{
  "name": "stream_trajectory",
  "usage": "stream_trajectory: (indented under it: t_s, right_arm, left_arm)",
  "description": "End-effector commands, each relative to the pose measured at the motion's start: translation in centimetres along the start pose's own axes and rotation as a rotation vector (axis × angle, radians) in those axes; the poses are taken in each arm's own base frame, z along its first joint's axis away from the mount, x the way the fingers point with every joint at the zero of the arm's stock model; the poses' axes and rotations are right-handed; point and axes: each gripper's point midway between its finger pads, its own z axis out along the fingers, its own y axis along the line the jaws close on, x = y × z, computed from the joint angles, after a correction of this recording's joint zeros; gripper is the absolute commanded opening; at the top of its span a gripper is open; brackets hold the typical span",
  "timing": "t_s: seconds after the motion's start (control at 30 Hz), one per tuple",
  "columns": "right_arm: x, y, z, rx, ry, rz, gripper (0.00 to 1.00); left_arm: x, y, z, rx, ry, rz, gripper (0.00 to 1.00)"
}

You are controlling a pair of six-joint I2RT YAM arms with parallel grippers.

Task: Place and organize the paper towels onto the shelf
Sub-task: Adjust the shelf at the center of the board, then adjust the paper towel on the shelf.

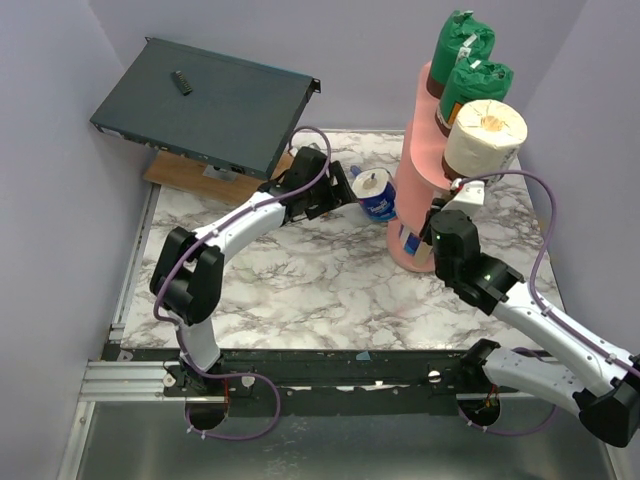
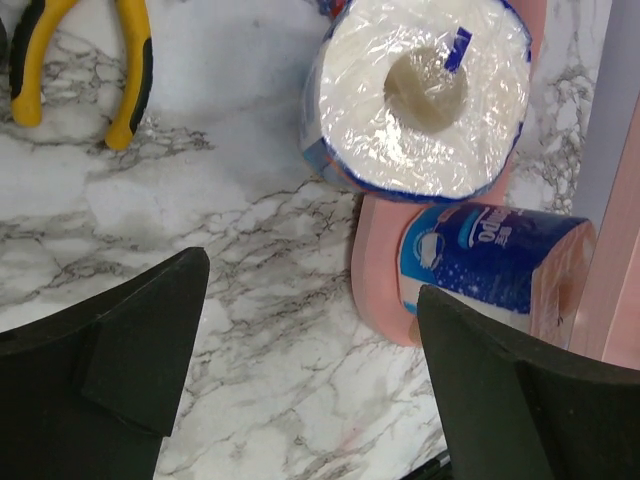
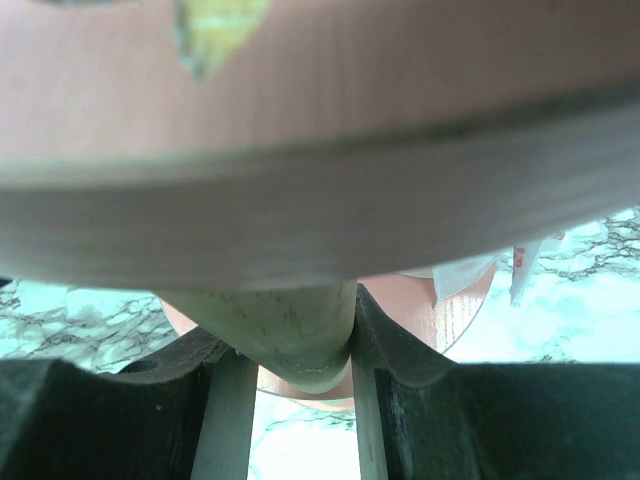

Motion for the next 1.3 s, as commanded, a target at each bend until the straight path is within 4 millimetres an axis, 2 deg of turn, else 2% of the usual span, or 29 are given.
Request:
stream_trajectory:
  t_s: [0.0, 0.13, 0.3, 0.5, 0.7, 0.73, 0.9, 1.07, 1.27]
  right_arm:
    - [0.8, 4.6, -1.8, -0.206, 0.067, 0.178, 0.13]
    - [0.7, 4.5, -2.1, -0.216, 0.065, 0.172, 0.17]
    - [0.5, 4.1, -2.4, -0.220, 0.062, 0.158, 0.27]
    - [0.5, 3.4, -2.9, -0.220, 0.059, 0.145, 0.48]
    - [0.5, 2.6, -3.5, -0.224, 0.053, 0.133, 0.54]
    - [0.8, 2.1, -4.2, -0.241, 0.050, 0.133, 0.55]
    - [0.3, 1.5, -5.4, -0.289, 0.029, 0.154, 0.56]
    - [-0.2, 0.3, -6.6, -0.301, 0.007, 0.171, 0.59]
    - [-0.2, -1.4, -7.3, -0.269, -0.010, 0.204, 0.60]
  left_arm:
    - [-1.6, 0.2, 1.4, -0.045, -0.022, 0.053, 0.92]
    - [-2.2, 0.1, 2.9, -0.059, -0.024, 0.072, 0.94]
    - [-3.3, -0.5, 4.6, -0.061, -0.043, 0.082, 0.94]
    - [-4.1, -0.9, 7.2, -0.070, -0.041, 0.090, 0.91]
    - [-5.1, -0.3, 9.6, -0.116, -0.057, 0.092, 0.87]
    - [-5.4, 0.0, 10.5, -0.124, -0.055, 0.081, 0.82]
    - [-5.5, -0.4, 10.7, -0.095, -0.064, 0.081, 0.72]
    - [-5.4, -0.8, 10.9, -0.067, -0.065, 0.080, 0.56]
    - [-4.9, -1.8, 9.8, -0.012, -0.060, 0.078, 0.33]
